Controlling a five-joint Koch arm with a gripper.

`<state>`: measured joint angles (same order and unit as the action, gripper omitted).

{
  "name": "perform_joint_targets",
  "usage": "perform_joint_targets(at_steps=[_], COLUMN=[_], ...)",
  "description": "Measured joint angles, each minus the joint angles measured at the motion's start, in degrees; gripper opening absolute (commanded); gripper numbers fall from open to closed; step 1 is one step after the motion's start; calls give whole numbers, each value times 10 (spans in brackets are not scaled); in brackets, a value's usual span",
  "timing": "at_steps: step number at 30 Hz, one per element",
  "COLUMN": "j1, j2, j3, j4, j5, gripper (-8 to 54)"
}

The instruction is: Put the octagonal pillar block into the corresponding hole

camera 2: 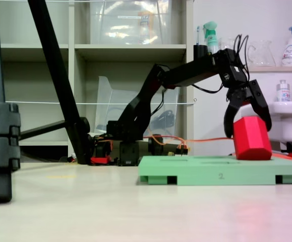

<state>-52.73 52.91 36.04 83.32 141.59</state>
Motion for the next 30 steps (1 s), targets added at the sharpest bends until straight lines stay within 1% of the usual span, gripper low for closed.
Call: perform_joint_targets(at_steps=[4,17,24,30], j1=[0,0,-16,-32], j2=[16,18,46,54], j3=[0,0,0,0], j4=[5,6,18,91], j5=[1,0,5,30], gripper=[253,252,252,253])
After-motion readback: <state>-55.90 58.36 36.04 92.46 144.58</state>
